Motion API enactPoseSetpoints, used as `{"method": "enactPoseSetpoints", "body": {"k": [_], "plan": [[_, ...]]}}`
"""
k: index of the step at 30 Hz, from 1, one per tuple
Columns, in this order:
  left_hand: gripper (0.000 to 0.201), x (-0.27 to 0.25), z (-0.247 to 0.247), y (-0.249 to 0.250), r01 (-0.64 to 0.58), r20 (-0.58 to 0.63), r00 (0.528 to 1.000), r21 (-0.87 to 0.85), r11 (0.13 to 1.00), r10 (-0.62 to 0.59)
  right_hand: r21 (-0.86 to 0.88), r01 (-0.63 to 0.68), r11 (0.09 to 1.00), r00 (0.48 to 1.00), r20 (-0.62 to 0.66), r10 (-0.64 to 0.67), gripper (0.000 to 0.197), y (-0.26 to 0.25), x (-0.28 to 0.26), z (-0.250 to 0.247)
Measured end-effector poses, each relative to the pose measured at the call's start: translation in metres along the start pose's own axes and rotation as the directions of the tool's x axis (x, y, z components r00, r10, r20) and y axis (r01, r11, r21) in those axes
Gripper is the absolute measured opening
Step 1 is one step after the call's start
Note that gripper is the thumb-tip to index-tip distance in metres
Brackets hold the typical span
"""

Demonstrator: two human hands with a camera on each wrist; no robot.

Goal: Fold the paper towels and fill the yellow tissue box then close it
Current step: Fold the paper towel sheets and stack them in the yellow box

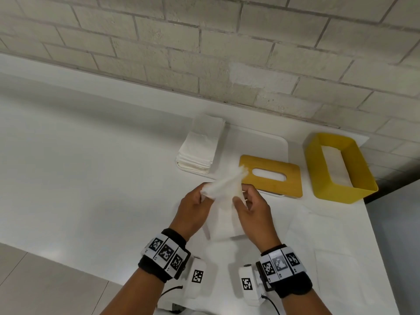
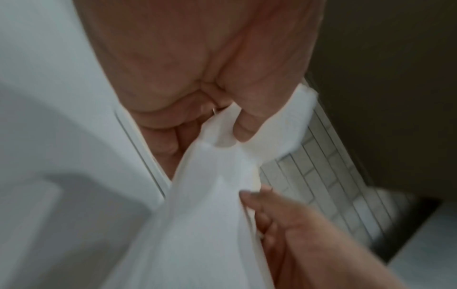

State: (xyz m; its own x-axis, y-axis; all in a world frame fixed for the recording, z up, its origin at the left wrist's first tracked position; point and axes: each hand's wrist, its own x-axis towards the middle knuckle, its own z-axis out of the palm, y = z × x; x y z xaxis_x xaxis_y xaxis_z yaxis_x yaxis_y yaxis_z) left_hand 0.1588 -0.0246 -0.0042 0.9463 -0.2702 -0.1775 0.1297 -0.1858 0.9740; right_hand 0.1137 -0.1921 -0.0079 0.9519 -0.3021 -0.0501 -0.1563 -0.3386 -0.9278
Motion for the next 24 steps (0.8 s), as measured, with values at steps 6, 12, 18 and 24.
{"method": "enactPoseSetpoints", "body": {"k": [6,12,18,24], "plan": [[0.024,0.005,-0.018,0.004,0.061,-0.093,0.992,-0.185,0.981,-0.079,-0.118,0.035,0.992,0.985,0.173,-0.014,0.023,-0.005,0.005,-0.028],[0.023,0.004,-0.026,0.009,0.093,-0.099,0.984,-0.433,0.897,-0.149,0.370,-0.210,0.905,0.961,0.246,0.123,0.037,-0.002,-0.002,-0.046],[0.036,0.004,-0.016,0.010,0.140,-0.027,0.975,-0.700,0.700,-0.223,0.626,-0.261,0.735,0.964,0.209,0.164,0.044,-0.012,-0.016,-0.028],[0.034,0.002,-0.023,0.005,0.149,-0.039,0.971,-0.675,0.723,-0.236,0.469,-0.133,0.873,0.987,-0.021,0.162,0.027,-0.014,-0.012,-0.026]]}}
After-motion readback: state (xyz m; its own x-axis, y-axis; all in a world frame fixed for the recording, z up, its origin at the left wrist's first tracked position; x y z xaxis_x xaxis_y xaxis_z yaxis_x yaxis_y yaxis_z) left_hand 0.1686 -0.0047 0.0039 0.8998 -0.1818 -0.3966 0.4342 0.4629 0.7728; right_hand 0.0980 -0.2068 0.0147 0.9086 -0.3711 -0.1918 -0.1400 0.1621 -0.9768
